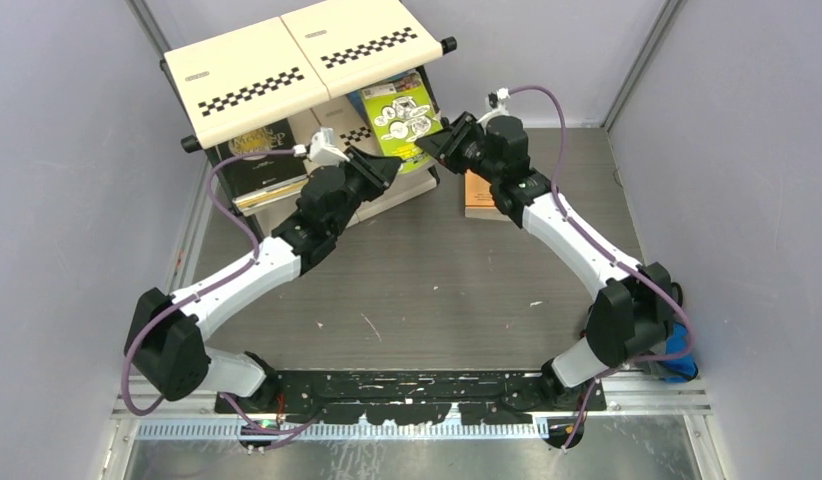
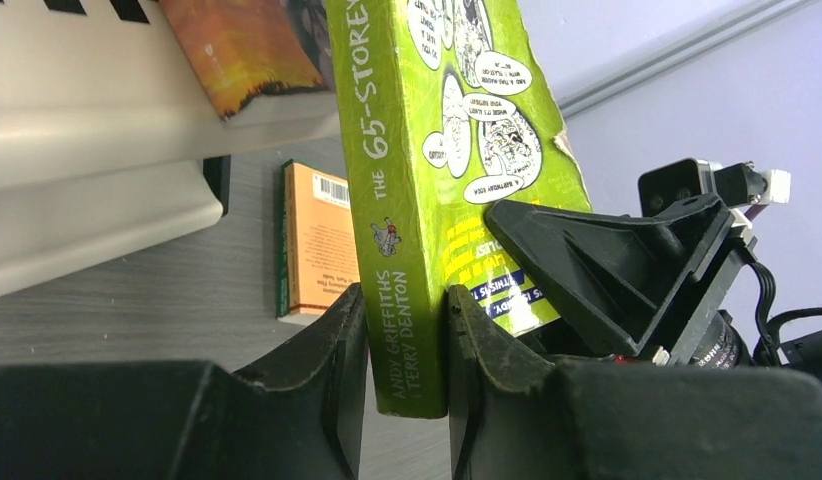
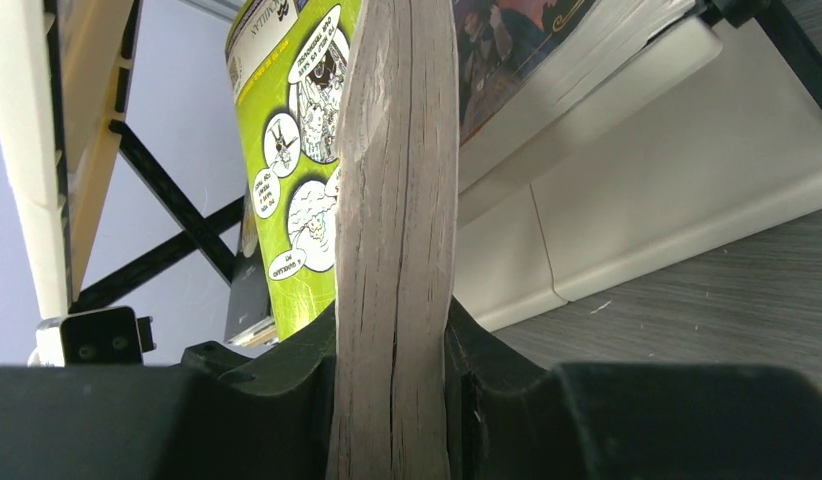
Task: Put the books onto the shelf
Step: Place the book on the shelf.
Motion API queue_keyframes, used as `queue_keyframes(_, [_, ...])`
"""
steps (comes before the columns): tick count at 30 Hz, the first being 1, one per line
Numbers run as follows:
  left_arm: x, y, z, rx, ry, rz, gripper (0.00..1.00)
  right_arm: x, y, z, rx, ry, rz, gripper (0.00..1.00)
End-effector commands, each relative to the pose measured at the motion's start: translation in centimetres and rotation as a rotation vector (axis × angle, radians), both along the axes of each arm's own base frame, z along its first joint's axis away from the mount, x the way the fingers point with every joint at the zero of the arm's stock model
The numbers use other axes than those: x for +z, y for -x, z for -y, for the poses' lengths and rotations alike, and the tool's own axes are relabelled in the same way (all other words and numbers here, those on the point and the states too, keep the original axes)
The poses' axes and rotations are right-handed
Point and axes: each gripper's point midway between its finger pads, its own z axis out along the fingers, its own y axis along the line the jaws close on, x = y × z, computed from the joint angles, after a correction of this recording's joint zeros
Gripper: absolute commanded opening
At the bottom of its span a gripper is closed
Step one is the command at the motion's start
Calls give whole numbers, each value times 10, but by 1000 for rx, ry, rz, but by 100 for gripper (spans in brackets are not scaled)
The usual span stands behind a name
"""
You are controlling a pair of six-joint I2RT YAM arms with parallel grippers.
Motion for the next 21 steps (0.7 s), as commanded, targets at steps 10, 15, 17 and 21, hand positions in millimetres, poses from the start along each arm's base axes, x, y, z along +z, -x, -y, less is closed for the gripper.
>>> queue_keyframes(10, [37,-42,4,-46,44,78,0,52,-69,16,-40,21,120,1])
queue_keyframes(15, [28,-56,5,-29,57,67,0,44,-89,22,-59,42,115,1])
queue_keyframes(17, [26,-61,6,-21,58,67,0,42,-94,24,-63,49,115,1])
queue_keyframes(21, [22,-72,5,0,59,64,0,38,-105,28,-70,61,118,1])
